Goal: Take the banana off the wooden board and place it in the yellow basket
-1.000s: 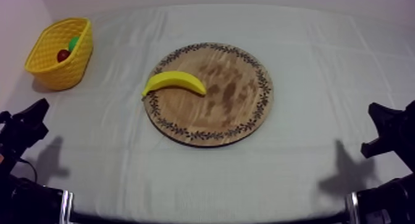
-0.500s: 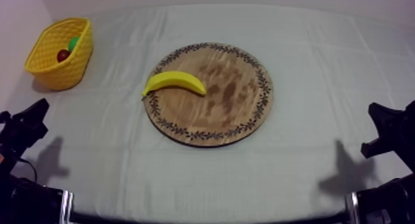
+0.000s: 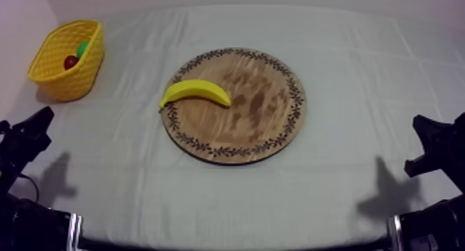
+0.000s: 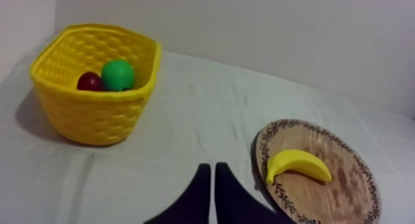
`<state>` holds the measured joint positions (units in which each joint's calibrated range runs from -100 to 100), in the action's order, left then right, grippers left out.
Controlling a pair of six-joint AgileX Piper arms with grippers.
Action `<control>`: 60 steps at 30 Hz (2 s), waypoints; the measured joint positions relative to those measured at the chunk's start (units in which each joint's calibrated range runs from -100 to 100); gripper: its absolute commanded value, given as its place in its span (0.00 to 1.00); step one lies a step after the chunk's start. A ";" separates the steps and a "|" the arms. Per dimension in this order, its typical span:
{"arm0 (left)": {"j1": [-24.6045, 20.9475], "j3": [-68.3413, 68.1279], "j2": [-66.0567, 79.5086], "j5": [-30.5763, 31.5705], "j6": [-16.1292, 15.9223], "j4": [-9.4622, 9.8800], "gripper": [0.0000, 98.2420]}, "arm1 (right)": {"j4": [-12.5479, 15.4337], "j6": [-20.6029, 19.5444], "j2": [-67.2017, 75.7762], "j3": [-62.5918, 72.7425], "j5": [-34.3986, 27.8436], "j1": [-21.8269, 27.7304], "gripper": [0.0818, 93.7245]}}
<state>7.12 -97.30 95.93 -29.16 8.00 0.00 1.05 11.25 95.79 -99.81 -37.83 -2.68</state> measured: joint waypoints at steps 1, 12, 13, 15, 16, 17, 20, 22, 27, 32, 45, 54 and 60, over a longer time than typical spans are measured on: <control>-0.04 1.40 -1.23 -0.97 -0.77 -0.95 0.00 | 0.00 0.00 0.00 0.00 0.00 0.00 0.00; 0.49 28.48 -23.33 -17.27 -9.53 -2.53 0.00 | 0.00 0.00 0.00 0.00 0.00 0.00 0.00; 0.59 31.54 -25.98 -18.63 -10.31 -2.58 0.00 | 0.00 0.00 0.00 0.00 0.00 0.00 0.00; 0.68 36.94 -30.73 -21.55 -11.71 -2.69 0.00 | 0.00 0.00 0.00 0.00 0.00 0.00 0.00; 0.68 39.88 -33.36 -23.16 -12.34 -2.74 0.00 | 0.00 0.00 0.00 0.00 0.00 0.00 0.00; 0.73 42.75 -36.00 -24.44 -12.87 -2.85 0.00 | 0.00 0.00 0.00 0.00 0.00 0.00 0.00; 0.93 50.45 -43.68 -28.54 -14.15 -3.15 0.00 | 0.00 0.00 0.00 0.00 0.00 0.00 0.00; 1.27 55.69 -48.09 -30.62 -14.89 -3.30 0.00 | 0.00 0.00 0.00 0.00 0.00 0.00 0.00; 2.88 66.56 -59.04 -34.48 -16.72 -3.43 0.00 | 0.00 0.06 0.00 0.00 0.00 0.00 0.00; 4.92 74.41 -68.45 -36.10 -18.38 -3.49 0.00 | 0.00 -0.01 0.00 0.00 0.00 0.00 0.00; 10.20 85.00 -84.07 -41.81 -22.23 -3.30 0.01 | 0.00 -0.01 0.00 0.00 0.00 0.00 0.00; 14.91 89.20 -93.99 -47.04 -23.92 -2.53 0.01 | 0.00 -0.01 0.00 0.00 0.00 0.00 0.00; 16.72 90.66 -98.48 -48.32 -24.65 -1.79 0.02 | 0.00 -0.01 0.00 0.00 0.00 0.00 0.00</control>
<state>23.83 -6.64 -2.55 -77.48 -16.65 -1.79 1.05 11.23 95.79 -99.81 -37.83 -2.68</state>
